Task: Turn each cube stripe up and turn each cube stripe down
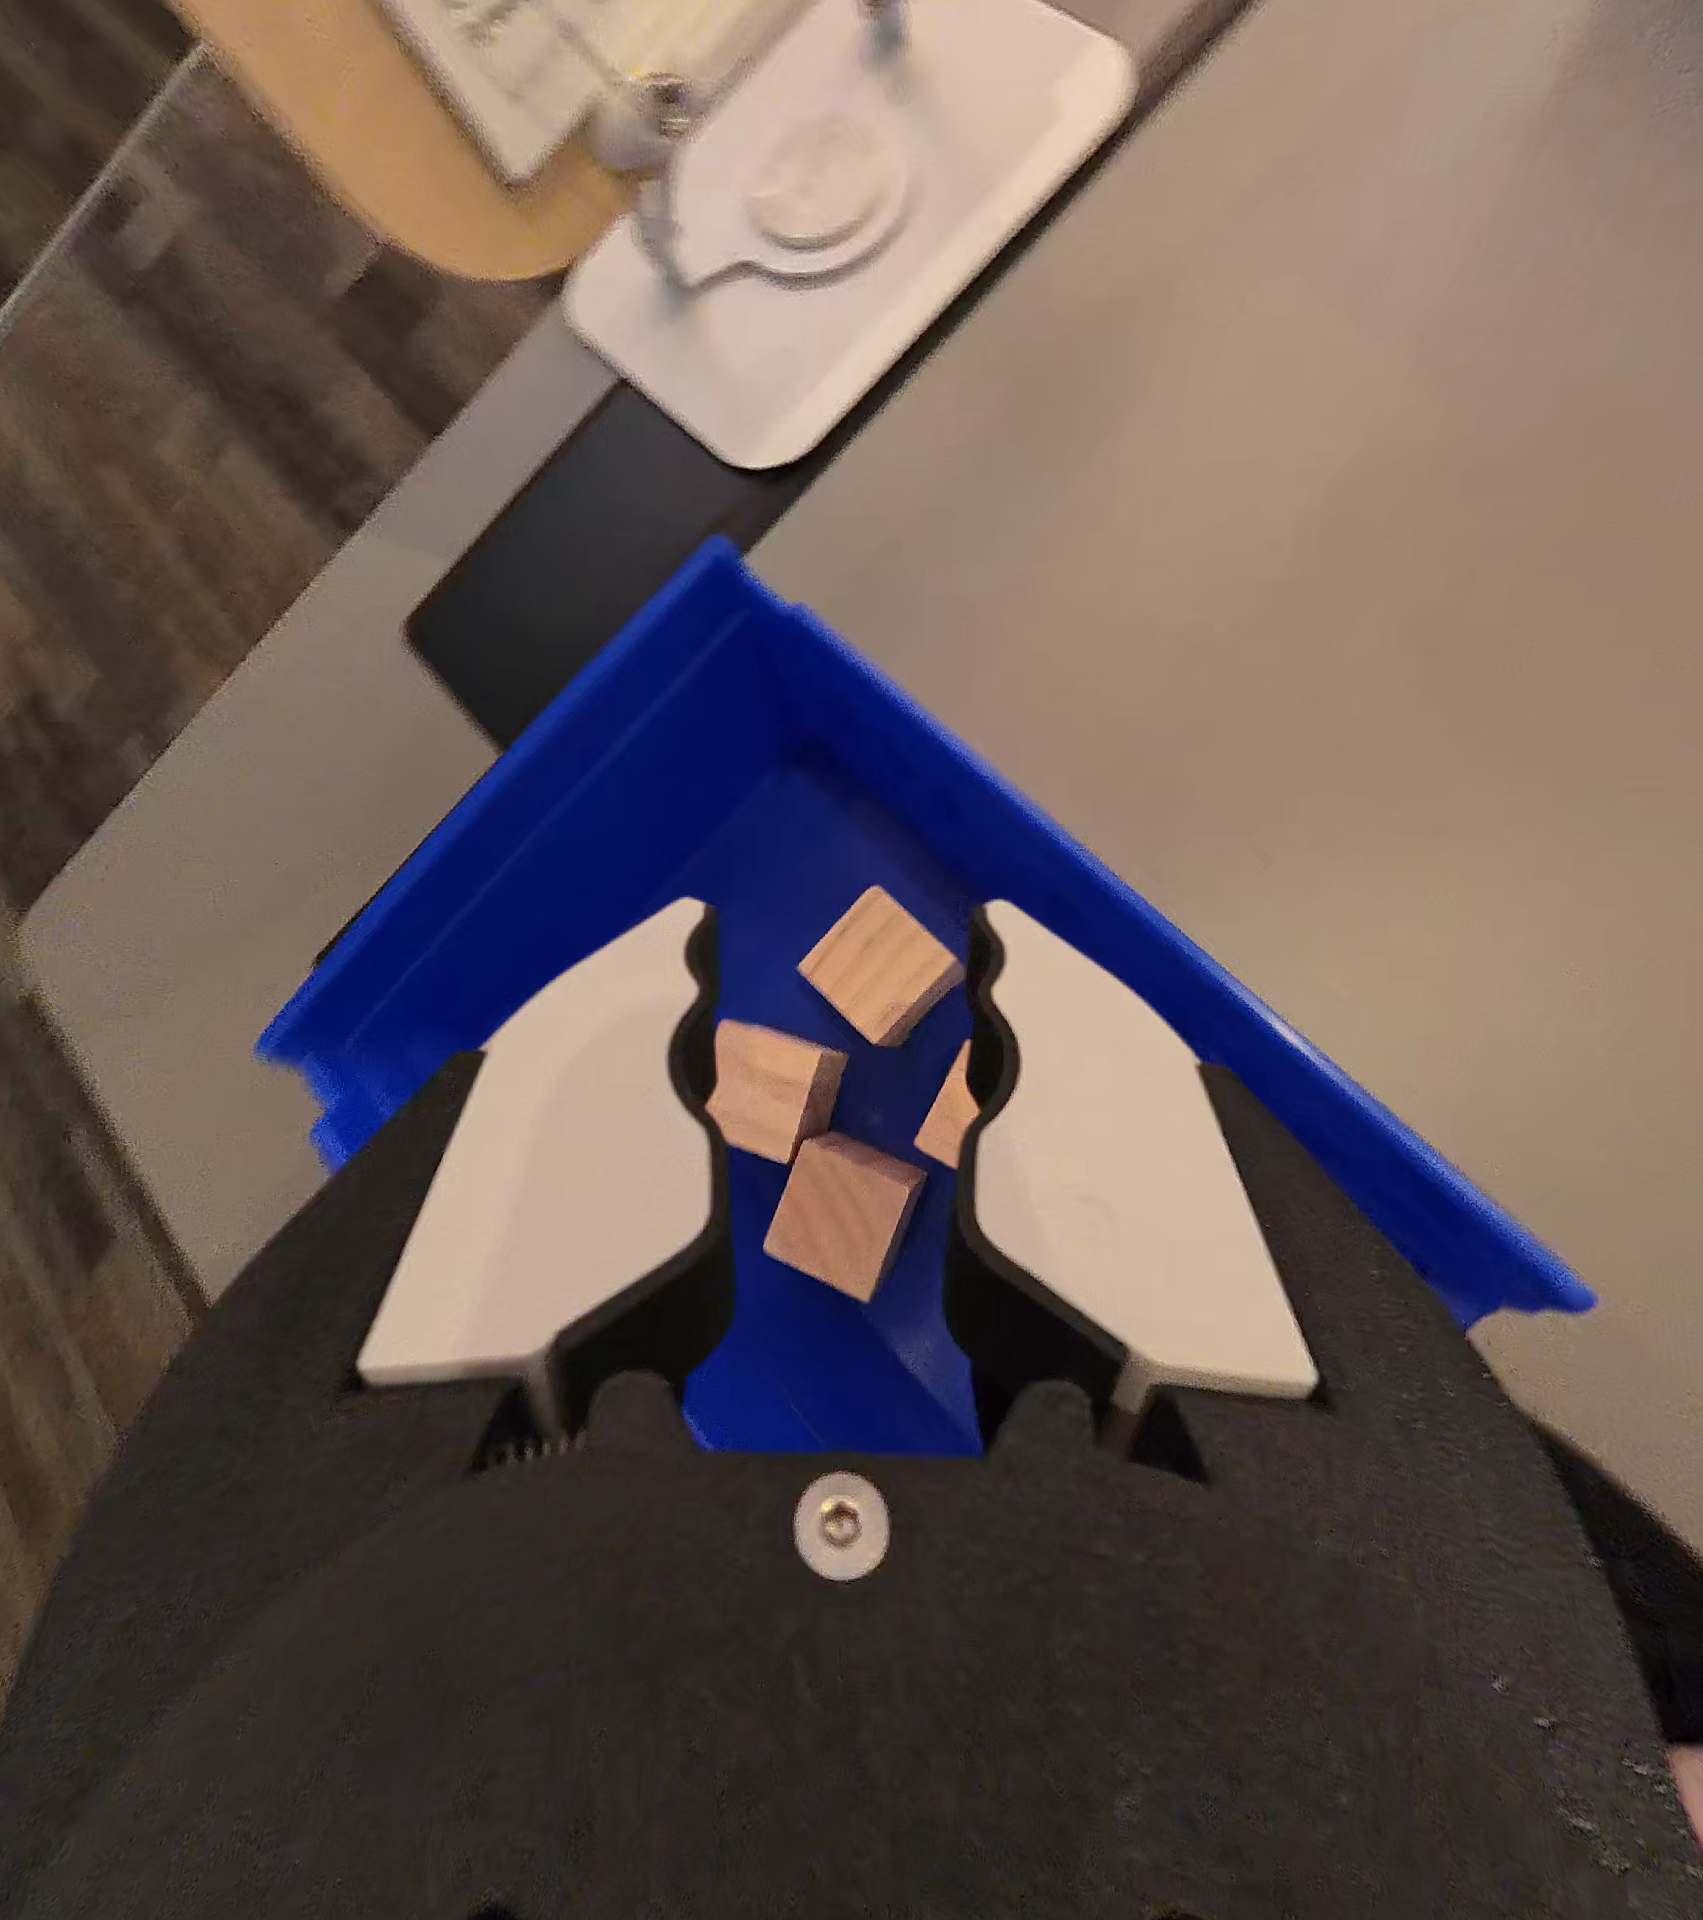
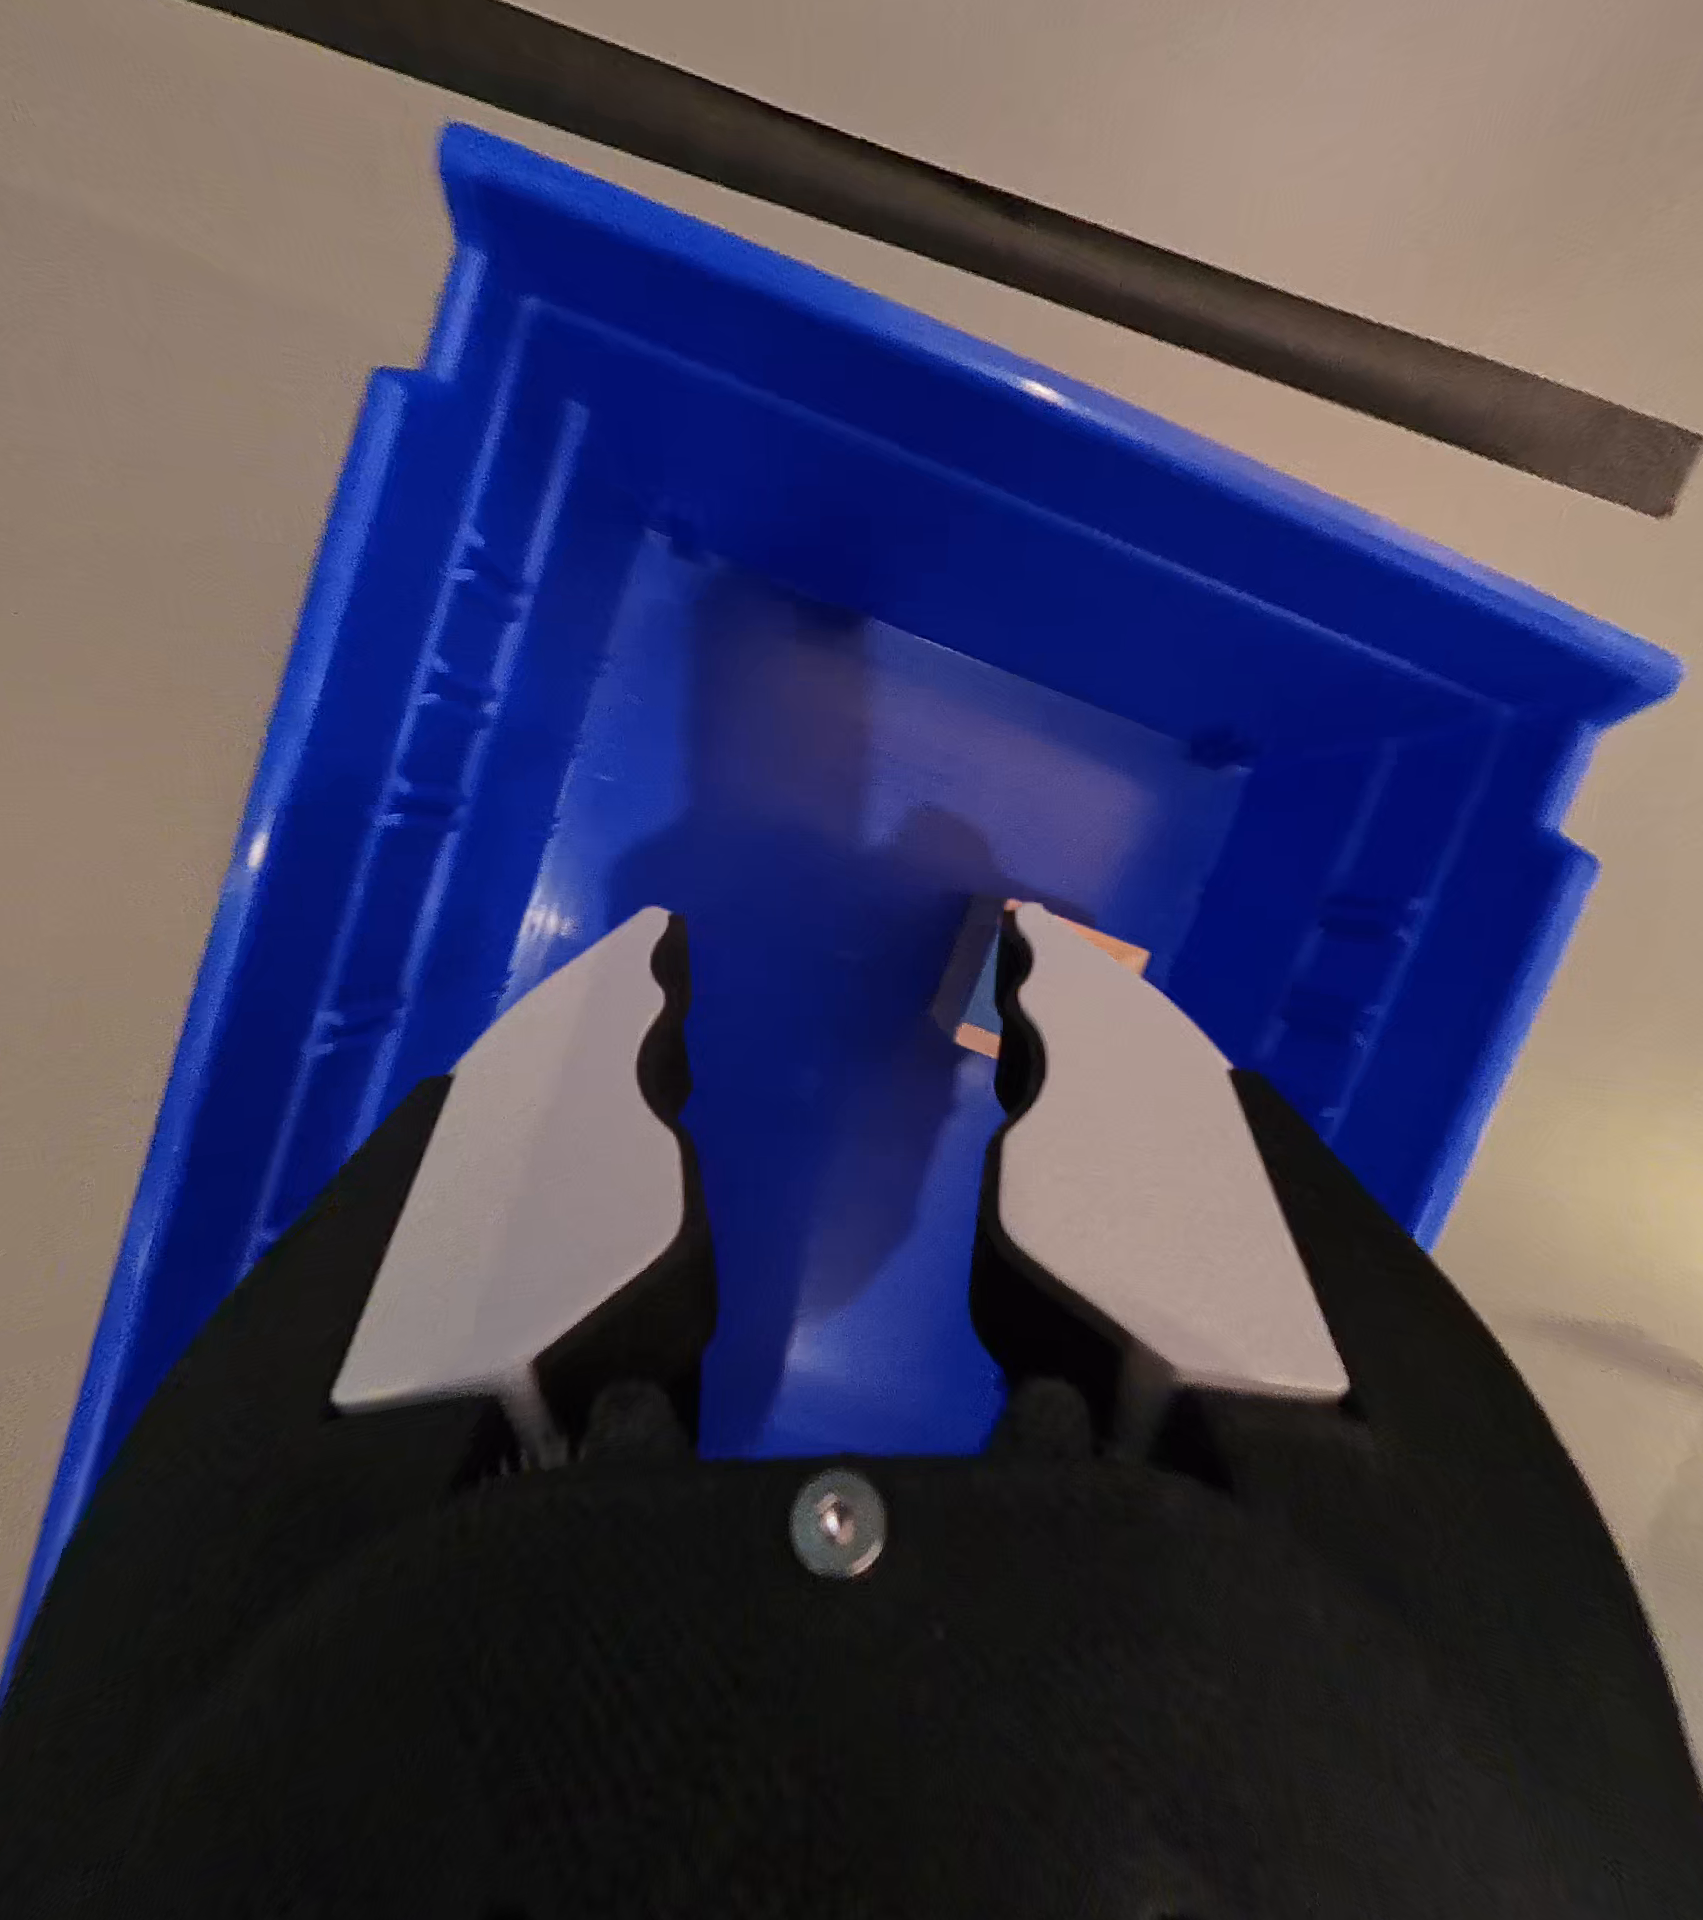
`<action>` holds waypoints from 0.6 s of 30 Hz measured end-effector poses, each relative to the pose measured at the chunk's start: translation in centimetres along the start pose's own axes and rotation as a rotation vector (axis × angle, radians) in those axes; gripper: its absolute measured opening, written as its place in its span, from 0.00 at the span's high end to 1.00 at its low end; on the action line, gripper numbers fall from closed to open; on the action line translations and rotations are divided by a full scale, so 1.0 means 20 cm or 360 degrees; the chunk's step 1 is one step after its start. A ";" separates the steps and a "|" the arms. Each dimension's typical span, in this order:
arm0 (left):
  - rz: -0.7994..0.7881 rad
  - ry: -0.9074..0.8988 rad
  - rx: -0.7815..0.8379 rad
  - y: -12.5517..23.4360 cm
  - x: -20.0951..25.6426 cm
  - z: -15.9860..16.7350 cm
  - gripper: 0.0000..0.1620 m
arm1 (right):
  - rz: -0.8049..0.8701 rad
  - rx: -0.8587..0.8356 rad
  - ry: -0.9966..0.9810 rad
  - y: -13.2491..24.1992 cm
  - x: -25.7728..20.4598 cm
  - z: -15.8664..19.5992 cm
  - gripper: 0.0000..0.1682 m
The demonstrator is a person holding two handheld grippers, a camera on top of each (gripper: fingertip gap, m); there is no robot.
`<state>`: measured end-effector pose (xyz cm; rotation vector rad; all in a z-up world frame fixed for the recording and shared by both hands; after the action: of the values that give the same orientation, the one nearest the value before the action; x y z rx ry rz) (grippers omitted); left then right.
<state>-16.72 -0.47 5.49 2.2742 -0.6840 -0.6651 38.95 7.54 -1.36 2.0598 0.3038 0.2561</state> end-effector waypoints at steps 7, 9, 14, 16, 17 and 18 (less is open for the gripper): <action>0.0206 -0.0070 -0.0264 -0.26 -0.01 0.16 0.67 | 0.0006 -0.0007 0.0044 0.00 -0.01 0.00 0.65; 0.0174 -0.0013 -0.0318 -0.32 -0.03 0.19 0.66 | 0.0008 -0.0018 0.0056 -0.01 -0.01 0.00 0.65; 0.0289 -0.0112 -0.0400 -0.44 0.00 0.23 0.66 | -0.0003 -0.0086 0.0124 -0.04 -0.04 0.01 0.65; 0.0278 -0.0211 -0.0443 -0.46 0.01 0.25 0.65 | -0.0012 -0.0115 0.0115 -0.05 -0.04 0.02 0.65; 0.0284 -0.0224 -0.0461 -0.47 0.01 0.26 0.64 | -0.0020 -0.0118 0.0115 -0.05 -0.04 0.02 0.65; 0.0286 -0.0229 -0.0466 -0.47 0.01 0.26 0.64 | -0.0024 -0.0119 0.0113 -0.05 -0.05 0.02 0.65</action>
<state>-17.10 3.14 -4.71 1.8866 -0.7927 -0.7908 38.11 7.39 -2.59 1.9769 0.3481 0.3272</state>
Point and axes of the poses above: each gripper's, where its closed fingertips meet, y back along the fingers, z out of its underside, x = y × z across the jaws, the point moved 7 cm from there along y, back along the fingers, and after that the axes turned 2 degrees about x, right-handed, at the moved point
